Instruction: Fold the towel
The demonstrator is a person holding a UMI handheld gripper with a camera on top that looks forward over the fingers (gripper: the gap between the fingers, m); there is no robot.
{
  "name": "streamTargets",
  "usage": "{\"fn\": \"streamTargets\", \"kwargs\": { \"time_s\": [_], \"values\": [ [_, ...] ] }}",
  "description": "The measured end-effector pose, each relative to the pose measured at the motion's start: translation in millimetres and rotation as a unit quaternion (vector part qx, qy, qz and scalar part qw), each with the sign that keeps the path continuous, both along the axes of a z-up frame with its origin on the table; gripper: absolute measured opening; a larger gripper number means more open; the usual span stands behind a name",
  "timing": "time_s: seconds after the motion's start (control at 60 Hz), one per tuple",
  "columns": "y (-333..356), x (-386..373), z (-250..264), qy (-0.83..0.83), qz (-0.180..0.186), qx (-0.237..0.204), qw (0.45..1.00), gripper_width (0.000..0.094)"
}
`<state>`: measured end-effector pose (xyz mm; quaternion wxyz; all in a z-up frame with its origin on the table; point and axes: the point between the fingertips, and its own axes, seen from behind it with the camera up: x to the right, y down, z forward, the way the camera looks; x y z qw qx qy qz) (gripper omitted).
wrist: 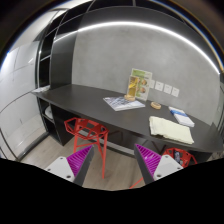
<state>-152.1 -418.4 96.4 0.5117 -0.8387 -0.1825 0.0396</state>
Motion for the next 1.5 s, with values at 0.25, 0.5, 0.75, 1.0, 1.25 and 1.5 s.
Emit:
{"fn": "streamTargets", "kwargs": {
  "time_s": [0.25, 0.5, 0.75, 1.0, 1.25, 1.5],
  "values": [
    [72, 54, -6, 0.005, -0.03, -0.002, 1.0, 0.0832],
    [207, 120, -48, -0.007, -0.065, -0.008, 0.998, 0.083],
    [335, 163, -88, -0.01, -0.06, -0.022, 0.998, 0.0748],
    [366, 176, -105, 0.0, -0.04, -0.018, 0.999, 0.0153],
    [366, 176, -91, 0.029, -0.016, 0.005, 0.999, 0.0023],
    [369, 268, -14, 0.112, -0.083, 0.037, 0.989, 0.0034]
  ]
}}
